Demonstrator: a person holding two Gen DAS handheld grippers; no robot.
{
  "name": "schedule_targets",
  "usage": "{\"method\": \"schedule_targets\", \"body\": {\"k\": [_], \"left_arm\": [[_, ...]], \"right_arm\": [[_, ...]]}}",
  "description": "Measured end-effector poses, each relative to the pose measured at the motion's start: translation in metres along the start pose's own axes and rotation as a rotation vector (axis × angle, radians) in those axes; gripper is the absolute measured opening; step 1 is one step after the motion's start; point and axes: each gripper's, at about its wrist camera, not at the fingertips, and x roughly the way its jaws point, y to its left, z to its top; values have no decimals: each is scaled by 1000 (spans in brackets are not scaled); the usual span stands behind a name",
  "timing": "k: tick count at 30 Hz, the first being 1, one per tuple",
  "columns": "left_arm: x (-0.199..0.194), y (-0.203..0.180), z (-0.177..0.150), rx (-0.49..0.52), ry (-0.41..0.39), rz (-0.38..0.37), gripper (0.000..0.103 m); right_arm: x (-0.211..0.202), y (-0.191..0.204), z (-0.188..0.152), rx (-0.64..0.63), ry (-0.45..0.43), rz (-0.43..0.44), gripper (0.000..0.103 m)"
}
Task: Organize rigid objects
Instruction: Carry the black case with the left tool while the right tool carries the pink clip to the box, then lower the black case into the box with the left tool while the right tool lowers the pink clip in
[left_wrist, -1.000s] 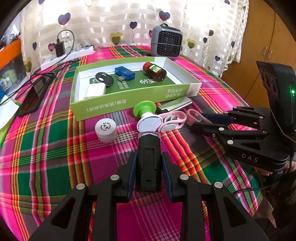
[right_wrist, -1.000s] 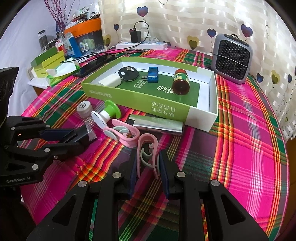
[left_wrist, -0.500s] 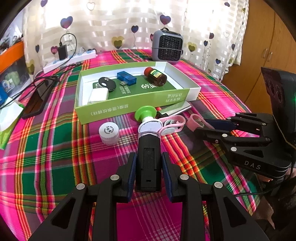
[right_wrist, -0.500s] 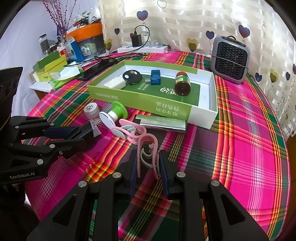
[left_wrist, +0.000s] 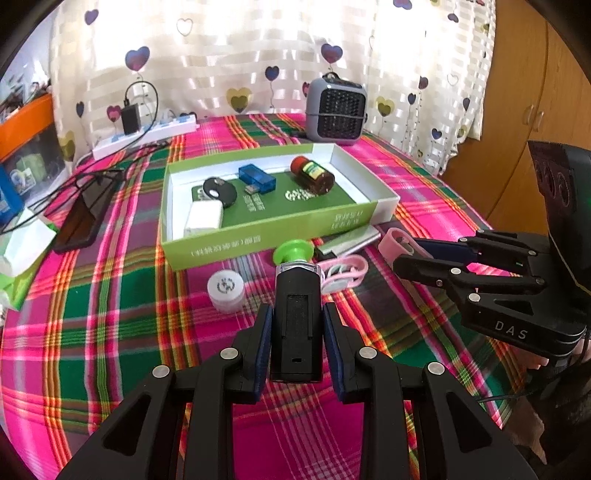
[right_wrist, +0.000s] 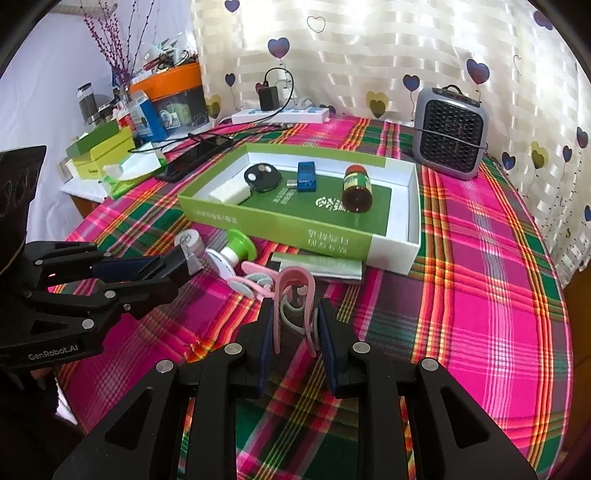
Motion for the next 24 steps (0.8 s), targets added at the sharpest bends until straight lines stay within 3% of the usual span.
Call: {"method": "schedule_targets", "body": {"k": [24], "left_arm": [[15,13,51,-17,-25,-3,26]], "right_arm": [[4,-28,41,80,-38,-47,24]]}}
